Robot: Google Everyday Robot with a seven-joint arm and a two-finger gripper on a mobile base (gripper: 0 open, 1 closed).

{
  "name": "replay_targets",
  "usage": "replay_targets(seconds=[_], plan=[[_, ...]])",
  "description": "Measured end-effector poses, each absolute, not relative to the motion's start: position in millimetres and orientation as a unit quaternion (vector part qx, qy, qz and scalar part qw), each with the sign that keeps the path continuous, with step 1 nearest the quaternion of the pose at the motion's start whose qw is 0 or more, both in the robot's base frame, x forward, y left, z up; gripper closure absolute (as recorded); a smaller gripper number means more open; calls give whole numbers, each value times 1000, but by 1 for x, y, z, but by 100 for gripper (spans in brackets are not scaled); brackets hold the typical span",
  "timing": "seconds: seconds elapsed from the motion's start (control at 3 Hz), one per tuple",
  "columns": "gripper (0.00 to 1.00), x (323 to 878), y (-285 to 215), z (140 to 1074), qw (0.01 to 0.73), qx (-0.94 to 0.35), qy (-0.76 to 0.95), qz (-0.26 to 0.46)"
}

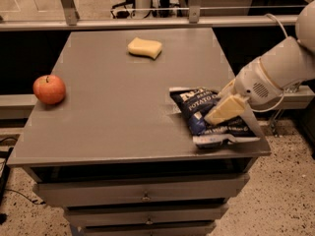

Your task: Move blue chip bag near sponge

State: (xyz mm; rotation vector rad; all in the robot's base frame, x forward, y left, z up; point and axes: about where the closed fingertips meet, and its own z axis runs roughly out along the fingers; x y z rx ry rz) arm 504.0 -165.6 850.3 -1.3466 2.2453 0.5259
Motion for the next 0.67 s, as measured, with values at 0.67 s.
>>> replay_targets(seconds=[0.67], plan=[[100, 522, -178, 930, 293, -495, 800, 172]])
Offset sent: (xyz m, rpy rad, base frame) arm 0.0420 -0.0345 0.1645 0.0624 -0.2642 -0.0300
